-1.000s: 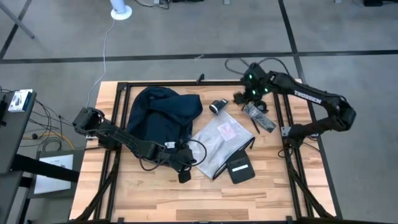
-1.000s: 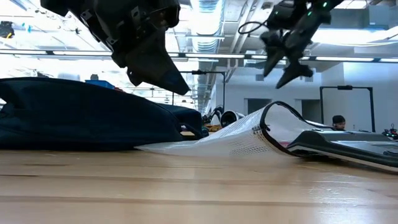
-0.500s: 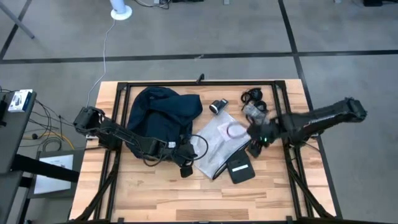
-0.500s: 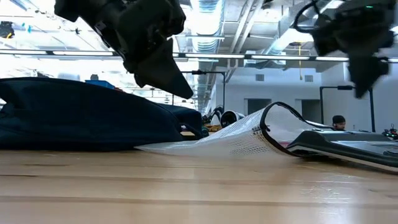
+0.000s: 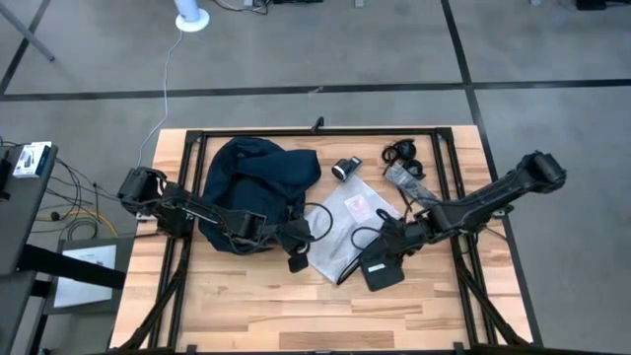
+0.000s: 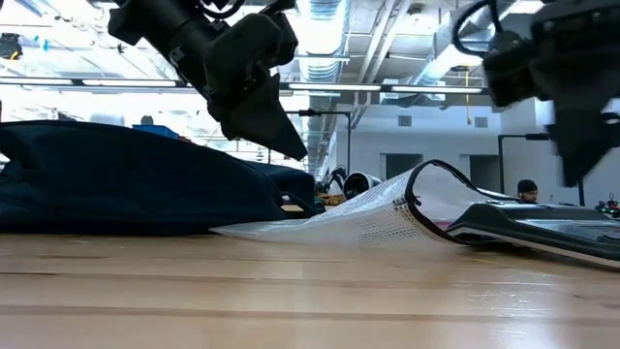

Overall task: Unpack backpack
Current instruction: Move the black calculator to the bottom right of the table

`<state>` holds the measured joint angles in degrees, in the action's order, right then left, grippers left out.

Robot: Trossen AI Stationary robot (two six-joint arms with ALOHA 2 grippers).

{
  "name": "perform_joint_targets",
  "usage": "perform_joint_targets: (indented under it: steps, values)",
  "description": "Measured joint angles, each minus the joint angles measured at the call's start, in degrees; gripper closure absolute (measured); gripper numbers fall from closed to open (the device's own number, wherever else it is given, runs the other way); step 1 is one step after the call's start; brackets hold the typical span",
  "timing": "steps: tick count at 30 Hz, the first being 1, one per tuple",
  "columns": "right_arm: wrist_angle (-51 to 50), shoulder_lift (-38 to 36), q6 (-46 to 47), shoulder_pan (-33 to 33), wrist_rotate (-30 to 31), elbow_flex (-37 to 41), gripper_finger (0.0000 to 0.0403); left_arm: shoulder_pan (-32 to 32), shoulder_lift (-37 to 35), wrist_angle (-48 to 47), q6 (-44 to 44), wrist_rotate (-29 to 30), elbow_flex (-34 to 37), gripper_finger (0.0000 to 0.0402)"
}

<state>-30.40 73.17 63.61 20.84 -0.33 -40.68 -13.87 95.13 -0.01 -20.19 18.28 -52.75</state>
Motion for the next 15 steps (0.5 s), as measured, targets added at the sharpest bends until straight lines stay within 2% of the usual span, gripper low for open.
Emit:
perform_joint_targets:
  steps: [3, 8, 9, 13, 15]
  values:
    - [2.7, 2.9, -0.5, -0.1, 4.7, -1.2, 0.0203, 0.0, 0.0, -0.2, 0.0, 0.0, 0.0, 0.0402]
    - [4.9, 8.1, -2.5, -1.2, 6.3, -1.7, 0.0359, 0.0, 0.0, -0.5, 1.1, 0.0, 0.0, 0.0402]
    - [5.0, 9.3, -2.8, -1.3, 6.5, -1.7, 0.038, 0.0, 0.0, -0.7, 1.3, 0.0, 0.0, 0.0402]
    - [7.4, 13.0, -1.4, -0.8, 12.5, -1.7, 0.0393, 0.0, 0.0, -1.8, 1.1, 0.0, 0.0, 0.0402]
    - [8.3, 13.8, -1.2, -0.3, 12.1, -1.7, 0.0399, 0.0, 0.0, -2.8, 0.6, 0.0, 0.0, 0.0402]
